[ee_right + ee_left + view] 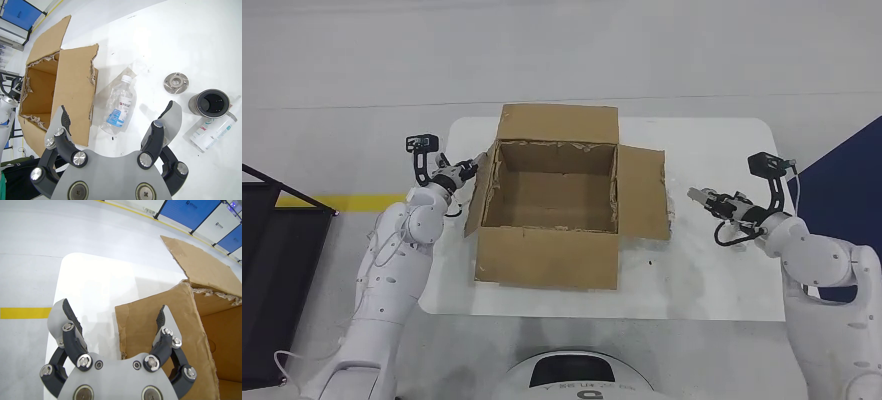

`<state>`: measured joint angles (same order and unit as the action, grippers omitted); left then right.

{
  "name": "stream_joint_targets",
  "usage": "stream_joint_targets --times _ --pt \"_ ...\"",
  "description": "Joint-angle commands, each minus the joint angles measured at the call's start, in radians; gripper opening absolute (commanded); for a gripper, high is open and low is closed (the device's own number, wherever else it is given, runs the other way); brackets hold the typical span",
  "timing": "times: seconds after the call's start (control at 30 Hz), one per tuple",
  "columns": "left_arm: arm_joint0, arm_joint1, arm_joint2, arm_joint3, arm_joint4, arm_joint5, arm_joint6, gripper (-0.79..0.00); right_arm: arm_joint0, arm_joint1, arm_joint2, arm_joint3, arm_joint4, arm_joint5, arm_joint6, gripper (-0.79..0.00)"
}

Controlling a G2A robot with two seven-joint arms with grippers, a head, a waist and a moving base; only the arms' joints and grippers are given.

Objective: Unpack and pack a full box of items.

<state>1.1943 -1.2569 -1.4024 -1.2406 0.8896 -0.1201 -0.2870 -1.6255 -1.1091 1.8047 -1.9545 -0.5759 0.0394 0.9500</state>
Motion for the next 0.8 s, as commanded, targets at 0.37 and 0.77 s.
stream_joint_targets --times 0.37,0.77 --pt "0.000 0.000 0.000 0.000 0.000 0.000 0.000 0.000 -0.001 0.005 -0.053 0.014 -0.150 0.037 0.020 0.000" --pt "0.000 0.000 0.000 0.000 0.000 0.000 0.000 0.000 0.103 0.000 -0.346 0.051 -0.576 0.185 0.163 0.000"
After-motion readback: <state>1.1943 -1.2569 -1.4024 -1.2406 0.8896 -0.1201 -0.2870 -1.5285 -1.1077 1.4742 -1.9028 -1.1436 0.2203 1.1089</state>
